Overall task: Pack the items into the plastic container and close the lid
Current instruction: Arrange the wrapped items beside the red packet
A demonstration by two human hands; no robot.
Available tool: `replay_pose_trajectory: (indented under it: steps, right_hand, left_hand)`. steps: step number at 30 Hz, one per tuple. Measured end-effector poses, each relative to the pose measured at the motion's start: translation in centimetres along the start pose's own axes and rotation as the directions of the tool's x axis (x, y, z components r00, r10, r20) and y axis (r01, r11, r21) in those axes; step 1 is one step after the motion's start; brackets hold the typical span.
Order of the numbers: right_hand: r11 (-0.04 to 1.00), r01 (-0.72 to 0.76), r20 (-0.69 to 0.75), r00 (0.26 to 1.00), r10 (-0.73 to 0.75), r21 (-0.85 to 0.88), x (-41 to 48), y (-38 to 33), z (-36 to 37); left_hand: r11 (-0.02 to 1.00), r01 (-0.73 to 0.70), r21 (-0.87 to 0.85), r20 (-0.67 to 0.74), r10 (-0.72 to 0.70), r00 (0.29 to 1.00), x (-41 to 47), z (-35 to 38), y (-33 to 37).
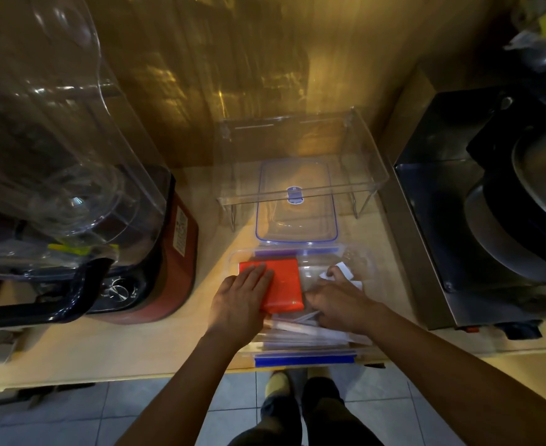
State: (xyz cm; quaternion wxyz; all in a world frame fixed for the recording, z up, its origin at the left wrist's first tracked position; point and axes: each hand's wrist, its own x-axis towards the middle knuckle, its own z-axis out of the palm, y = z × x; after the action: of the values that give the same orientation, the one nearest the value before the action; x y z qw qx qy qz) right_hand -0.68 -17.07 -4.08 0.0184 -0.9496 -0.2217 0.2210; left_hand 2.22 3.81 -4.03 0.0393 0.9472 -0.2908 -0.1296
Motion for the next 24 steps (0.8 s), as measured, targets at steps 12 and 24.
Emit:
replay_pose_trajectory:
  steps: [12, 24]
  right_hand:
    - [0.784, -0.019, -0.226, 0.953, 0.202, 0.620, -3.6, 1.4, -0.7]
    - [0.710, -0.002, 0.012, 1.000, -0.009, 0.704, -2.8, -0.2, -1.3]
  left_hand:
    - [0.705, 0.067, -0.706, -0.166, -0.257, 0.952, -1.1, -3.3, 1.3]
    - [0.903, -0.023, -0.430, 0.032, 0.041, 0.999, -2.2, -1.8, 4.0]
